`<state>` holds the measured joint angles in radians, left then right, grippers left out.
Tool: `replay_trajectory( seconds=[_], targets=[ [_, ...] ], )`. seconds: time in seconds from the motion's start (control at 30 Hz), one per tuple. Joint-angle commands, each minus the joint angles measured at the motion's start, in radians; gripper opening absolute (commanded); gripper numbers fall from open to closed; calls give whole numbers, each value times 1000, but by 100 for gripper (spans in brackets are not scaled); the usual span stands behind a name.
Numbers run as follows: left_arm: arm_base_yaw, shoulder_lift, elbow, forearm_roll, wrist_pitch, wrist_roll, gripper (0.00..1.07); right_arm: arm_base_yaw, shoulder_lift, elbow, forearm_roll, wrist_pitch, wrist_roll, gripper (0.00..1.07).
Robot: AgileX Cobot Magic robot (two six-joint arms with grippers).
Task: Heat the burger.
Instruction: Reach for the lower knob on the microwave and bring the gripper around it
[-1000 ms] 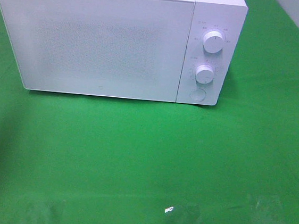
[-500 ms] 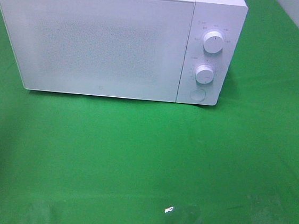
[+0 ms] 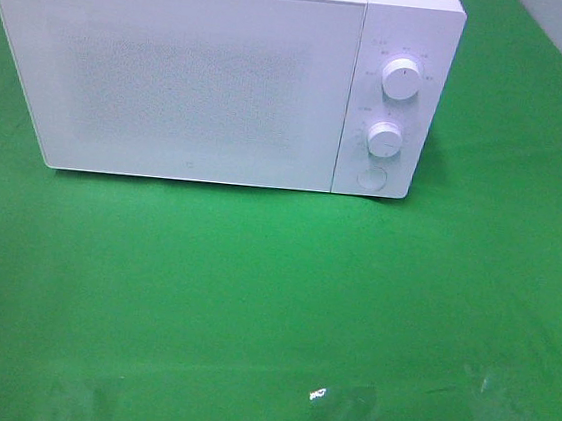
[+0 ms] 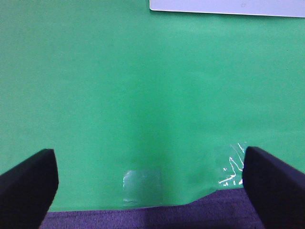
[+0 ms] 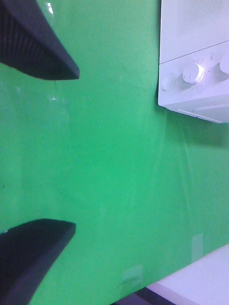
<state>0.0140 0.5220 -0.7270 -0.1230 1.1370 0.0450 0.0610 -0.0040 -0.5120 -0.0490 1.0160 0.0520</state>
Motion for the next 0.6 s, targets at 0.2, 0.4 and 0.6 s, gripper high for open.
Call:
replay_trajectory(
  seconds=[0.2, 0.4, 0.6],
  targets=[
    [1, -275, 156, 11, -94, -20, 98, -3, -25, 5, 1, -14, 8, 76],
    [1, -391, 207, 15, -120, -36, 98, -3, -25, 5, 1, -14, 8, 76],
    [1, -508, 218, 42, -104, -69, 98, -3, -25, 5, 1, -14, 8, 76]
  ],
)
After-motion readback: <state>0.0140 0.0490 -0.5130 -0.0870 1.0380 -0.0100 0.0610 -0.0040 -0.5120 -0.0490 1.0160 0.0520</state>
